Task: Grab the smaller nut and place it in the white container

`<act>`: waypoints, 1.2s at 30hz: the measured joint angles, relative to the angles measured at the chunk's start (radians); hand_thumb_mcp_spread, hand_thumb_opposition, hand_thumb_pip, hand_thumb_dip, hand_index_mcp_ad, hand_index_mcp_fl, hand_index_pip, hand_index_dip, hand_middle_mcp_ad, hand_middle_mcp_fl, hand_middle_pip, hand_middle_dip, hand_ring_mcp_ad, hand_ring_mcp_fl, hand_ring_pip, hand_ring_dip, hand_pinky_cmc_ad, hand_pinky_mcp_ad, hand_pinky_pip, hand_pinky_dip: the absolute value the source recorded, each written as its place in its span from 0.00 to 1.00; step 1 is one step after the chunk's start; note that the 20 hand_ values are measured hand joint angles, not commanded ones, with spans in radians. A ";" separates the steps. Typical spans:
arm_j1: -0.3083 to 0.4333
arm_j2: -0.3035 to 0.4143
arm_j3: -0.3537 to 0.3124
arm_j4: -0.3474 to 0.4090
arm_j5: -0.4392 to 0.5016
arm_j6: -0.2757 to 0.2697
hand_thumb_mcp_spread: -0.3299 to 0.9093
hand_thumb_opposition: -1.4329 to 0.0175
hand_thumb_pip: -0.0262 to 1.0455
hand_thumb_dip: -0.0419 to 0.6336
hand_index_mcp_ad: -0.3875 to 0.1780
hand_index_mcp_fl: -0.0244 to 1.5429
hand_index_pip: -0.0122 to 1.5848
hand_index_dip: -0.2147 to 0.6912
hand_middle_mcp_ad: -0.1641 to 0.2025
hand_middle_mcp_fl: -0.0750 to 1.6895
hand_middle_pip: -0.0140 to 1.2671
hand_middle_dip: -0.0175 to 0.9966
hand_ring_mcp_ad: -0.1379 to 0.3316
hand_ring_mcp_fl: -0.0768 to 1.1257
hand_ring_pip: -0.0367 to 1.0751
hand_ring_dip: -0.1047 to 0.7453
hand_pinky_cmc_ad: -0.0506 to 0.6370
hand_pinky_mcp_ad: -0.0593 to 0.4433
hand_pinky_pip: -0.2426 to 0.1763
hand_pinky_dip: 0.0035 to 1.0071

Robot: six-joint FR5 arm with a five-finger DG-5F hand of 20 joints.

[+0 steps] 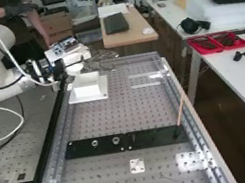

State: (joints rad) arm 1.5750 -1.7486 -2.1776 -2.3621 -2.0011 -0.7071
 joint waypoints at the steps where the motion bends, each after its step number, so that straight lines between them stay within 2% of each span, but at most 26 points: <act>1: -0.013 0.013 0.008 -0.015 0.015 0.001 0.59 0.41 0.70 0.34 0.38 0.03 0.83 0.39 0.48 0.14 0.10 0.28 0.52 0.07 0.12 0.30 0.57 0.70 0.81 0.19; 7: -0.092 0.088 0.084 -0.129 0.129 -0.006 0.59 0.42 0.70 0.34 0.39 0.03 0.79 0.38 0.50 0.13 0.10 0.28 0.54 0.06 0.12 0.30 0.57 0.70 0.78 0.20; 12: -0.128 0.122 0.142 -0.207 0.209 -0.025 0.56 0.42 0.70 0.34 0.39 0.03 0.78 0.37 0.50 0.14 0.10 0.28 0.54 0.06 0.12 0.30 0.57 0.70 0.77 0.22; 17: -0.151 0.137 0.187 -0.260 0.300 0.001 0.55 0.42 0.70 0.34 0.38 0.03 0.77 0.37 0.49 0.14 0.10 0.28 0.54 0.06 0.12 0.30 0.57 0.70 0.77 0.24; 21: -0.165 0.141 0.228 -0.306 0.376 0.021 0.53 0.43 0.70 0.34 0.42 0.03 0.76 0.36 0.50 0.13 0.10 0.28 0.54 0.06 0.12 0.30 0.57 0.70 0.78 0.27; 22: -0.168 0.143 0.240 -0.318 0.397 0.025 0.52 0.43 0.70 0.34 0.42 0.03 0.77 0.36 0.50 0.13 0.10 0.28 0.54 0.06 0.12 0.30 0.57 0.70 0.73 0.29; 24: -0.170 0.145 0.255 -0.334 0.427 0.030 0.52 0.44 0.70 0.34 0.42 0.03 0.76 0.35 0.50 0.14 0.10 0.28 0.54 0.06 0.12 0.30 0.57 0.71 0.73 0.31; 25: -0.171 0.148 0.264 -0.341 0.450 0.035 0.52 0.45 0.70 0.34 0.42 0.03 0.76 0.35 0.50 0.14 0.10 0.28 0.54 0.06 0.12 0.30 0.57 0.71 0.70 0.30; 30: -0.170 0.156 0.282 -0.363 0.493 0.043 0.51 0.45 0.70 0.34 0.42 0.03 0.74 0.35 0.50 0.13 0.10 0.28 0.54 0.06 0.12 0.30 0.57 0.71 0.70 0.33; 31: -0.169 0.156 0.288 -0.370 0.498 0.044 0.51 0.45 0.70 0.34 0.42 0.03 0.74 0.34 0.50 0.13 0.10 0.28 0.54 0.06 0.12 0.30 0.57 0.70 0.67 0.33; 36: -0.167 0.154 0.307 -0.393 0.502 0.043 0.50 0.45 0.70 0.34 0.42 0.03 0.73 0.34 0.50 0.13 0.10 0.28 0.54 0.06 0.12 0.30 0.57 0.71 0.65 0.34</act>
State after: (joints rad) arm 1.4078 -1.5949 -1.8702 -2.7555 -1.4991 -0.6643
